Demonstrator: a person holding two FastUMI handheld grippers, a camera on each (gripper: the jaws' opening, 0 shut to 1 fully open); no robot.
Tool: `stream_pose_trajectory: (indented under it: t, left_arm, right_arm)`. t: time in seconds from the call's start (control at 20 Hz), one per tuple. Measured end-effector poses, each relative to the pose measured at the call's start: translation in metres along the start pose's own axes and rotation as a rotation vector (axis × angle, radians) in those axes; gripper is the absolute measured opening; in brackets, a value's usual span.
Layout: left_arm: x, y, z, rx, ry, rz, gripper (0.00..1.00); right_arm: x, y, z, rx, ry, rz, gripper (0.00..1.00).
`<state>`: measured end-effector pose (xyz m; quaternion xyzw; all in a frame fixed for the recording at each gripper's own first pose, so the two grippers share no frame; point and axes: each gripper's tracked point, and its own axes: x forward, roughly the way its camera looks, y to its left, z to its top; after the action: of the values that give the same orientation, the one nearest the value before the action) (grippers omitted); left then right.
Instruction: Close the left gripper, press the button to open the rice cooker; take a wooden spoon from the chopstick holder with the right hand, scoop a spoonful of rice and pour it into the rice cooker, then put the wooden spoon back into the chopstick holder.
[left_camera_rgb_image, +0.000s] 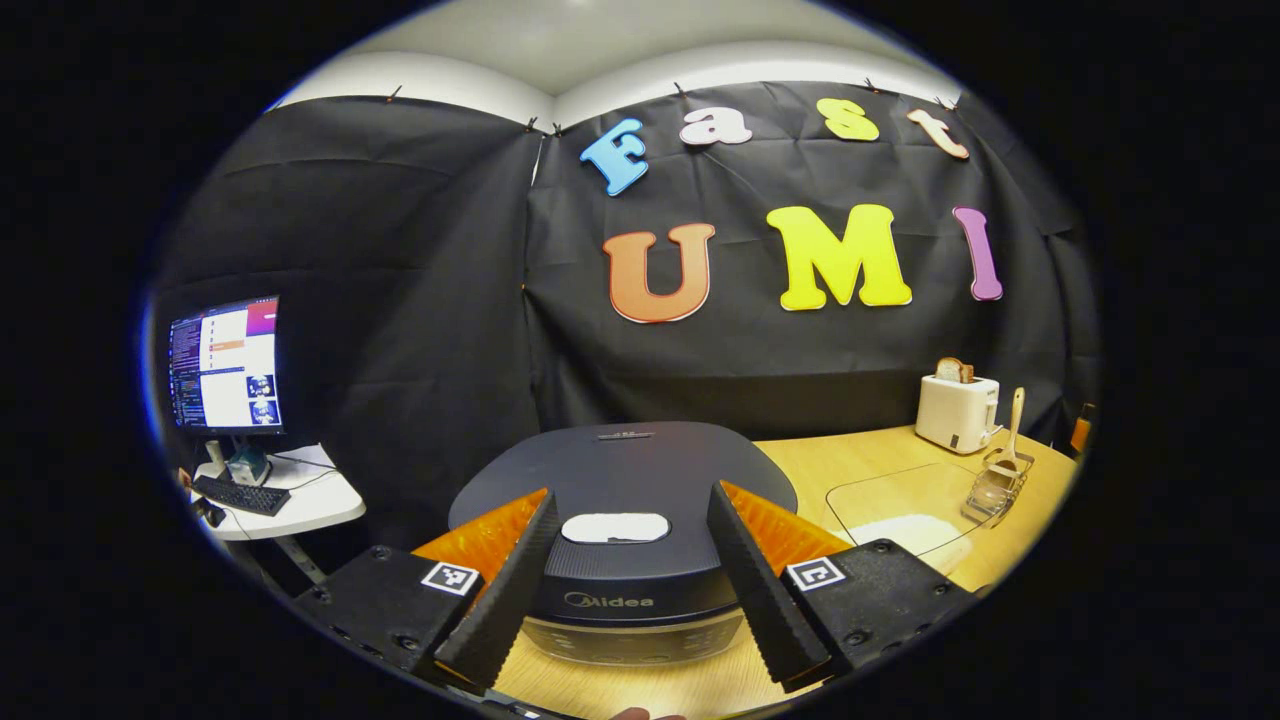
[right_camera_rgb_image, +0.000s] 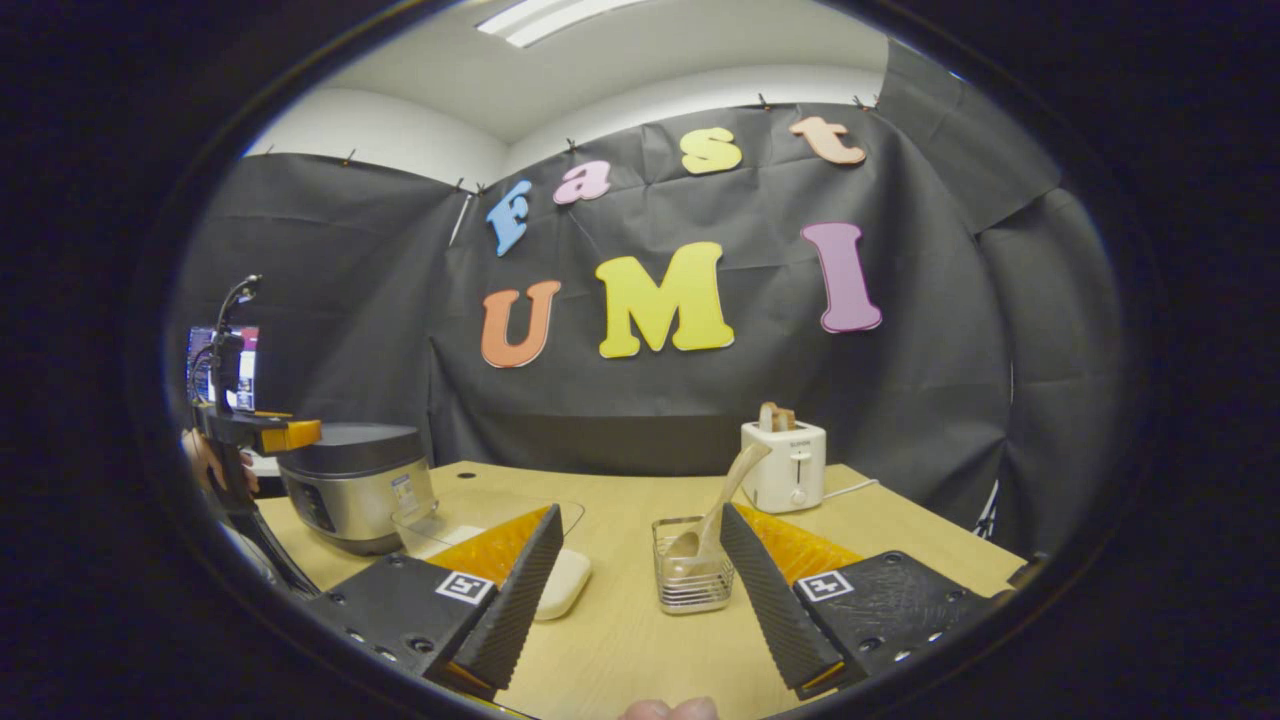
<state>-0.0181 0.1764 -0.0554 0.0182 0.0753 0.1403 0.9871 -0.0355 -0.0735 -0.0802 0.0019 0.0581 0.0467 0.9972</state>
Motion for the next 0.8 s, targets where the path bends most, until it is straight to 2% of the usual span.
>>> stream_pose_trajectory:
  t: [0.05,0.1,0.2,0.3,0.5,0.55,0.6,0.8]
  left_arm:
    - [0.001,0.000,0.000,-0.003,0.010,0.005,0.95]
    - [0.000,0.000,-0.001,-0.007,0.014,0.011,0.95]
    - [-0.001,0.002,-0.001,-0.006,0.030,0.032,0.95]
    - [-0.001,-0.003,0.004,-0.023,0.035,0.040,0.98]
    - [-0.012,-0.021,0.048,-0.017,-0.059,0.026,0.98]
    - [-0.013,-0.028,0.063,-0.012,-0.090,0.018,0.98]
    - [-0.019,-0.039,0.074,-0.009,-0.113,0.000,0.97]
    - [-0.036,-0.079,0.104,-0.016,-0.177,-0.073,0.98]
  right_arm:
    - [0.000,0.000,0.001,-0.004,-0.001,-0.005,0.91]
    - [0.001,-0.002,0.000,-0.008,0.000,-0.010,0.94]
    - [0.000,-0.003,0.003,-0.011,-0.003,-0.018,0.91]
    - [-0.001,-0.005,0.007,-0.008,-0.013,-0.029,0.94]
    - [-0.004,-0.009,0.018,-0.025,-0.034,-0.058,0.94]
    - [-0.005,-0.010,0.023,-0.032,-0.042,-0.067,0.91]
    - [-0.006,-0.012,0.028,-0.037,-0.053,-0.076,0.94]
    - [-0.009,-0.019,0.058,-0.046,-0.114,-0.118,0.94]
